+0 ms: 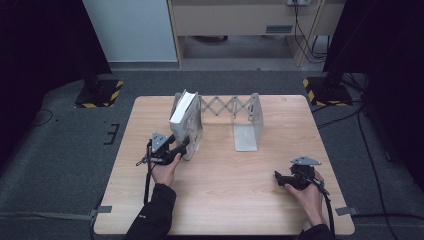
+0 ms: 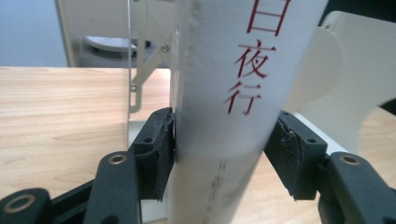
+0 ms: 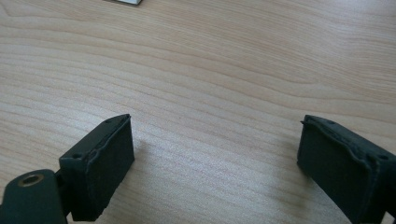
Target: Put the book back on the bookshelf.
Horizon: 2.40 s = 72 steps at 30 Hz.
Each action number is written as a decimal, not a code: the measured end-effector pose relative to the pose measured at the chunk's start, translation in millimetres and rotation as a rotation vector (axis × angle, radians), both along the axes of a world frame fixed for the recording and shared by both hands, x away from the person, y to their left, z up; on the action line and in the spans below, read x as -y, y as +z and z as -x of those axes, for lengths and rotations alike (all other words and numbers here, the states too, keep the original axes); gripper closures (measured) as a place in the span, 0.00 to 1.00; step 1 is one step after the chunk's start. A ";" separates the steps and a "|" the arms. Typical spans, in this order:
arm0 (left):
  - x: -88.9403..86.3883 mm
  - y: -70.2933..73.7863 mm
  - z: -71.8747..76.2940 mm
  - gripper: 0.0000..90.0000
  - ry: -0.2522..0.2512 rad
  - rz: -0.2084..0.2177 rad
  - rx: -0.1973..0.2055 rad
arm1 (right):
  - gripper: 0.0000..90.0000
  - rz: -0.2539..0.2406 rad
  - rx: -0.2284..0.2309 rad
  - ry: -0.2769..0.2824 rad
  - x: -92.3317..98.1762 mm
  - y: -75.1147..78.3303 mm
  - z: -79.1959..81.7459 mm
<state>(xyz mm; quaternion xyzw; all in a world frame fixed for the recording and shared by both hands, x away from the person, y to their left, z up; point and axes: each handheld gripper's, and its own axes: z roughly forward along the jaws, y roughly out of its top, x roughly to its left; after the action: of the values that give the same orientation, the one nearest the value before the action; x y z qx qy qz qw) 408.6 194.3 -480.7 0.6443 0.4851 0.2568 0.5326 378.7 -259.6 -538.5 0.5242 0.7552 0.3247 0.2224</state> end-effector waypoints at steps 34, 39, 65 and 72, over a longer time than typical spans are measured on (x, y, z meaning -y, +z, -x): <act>29.7 -0.4 -15.9 0.52 -0.014 -0.041 0.015 | 0.12 0.001 -0.001 -0.002 -0.3 0.0 -0.1; 31.8 0.8 -22.0 0.52 0.006 -0.036 0.003 | 0.12 0.001 -0.001 -0.002 -0.3 0.0 -0.1; 14.4 16.4 9.4 0.38 -0.102 -0.023 -0.098 | 0.12 0.001 0.000 -0.001 -0.2 0.0 -0.1; -3.2 0.3 31.4 0.33 -0.140 -0.057 -0.183 | 0.12 0.001 0.000 0.000 -0.1 0.0 -0.1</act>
<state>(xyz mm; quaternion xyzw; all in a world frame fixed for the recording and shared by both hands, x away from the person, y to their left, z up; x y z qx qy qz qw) 377.2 197.5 -480.5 0.7123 0.4779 0.1727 0.4841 378.8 -259.5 -538.4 0.5241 0.7554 0.3242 0.2228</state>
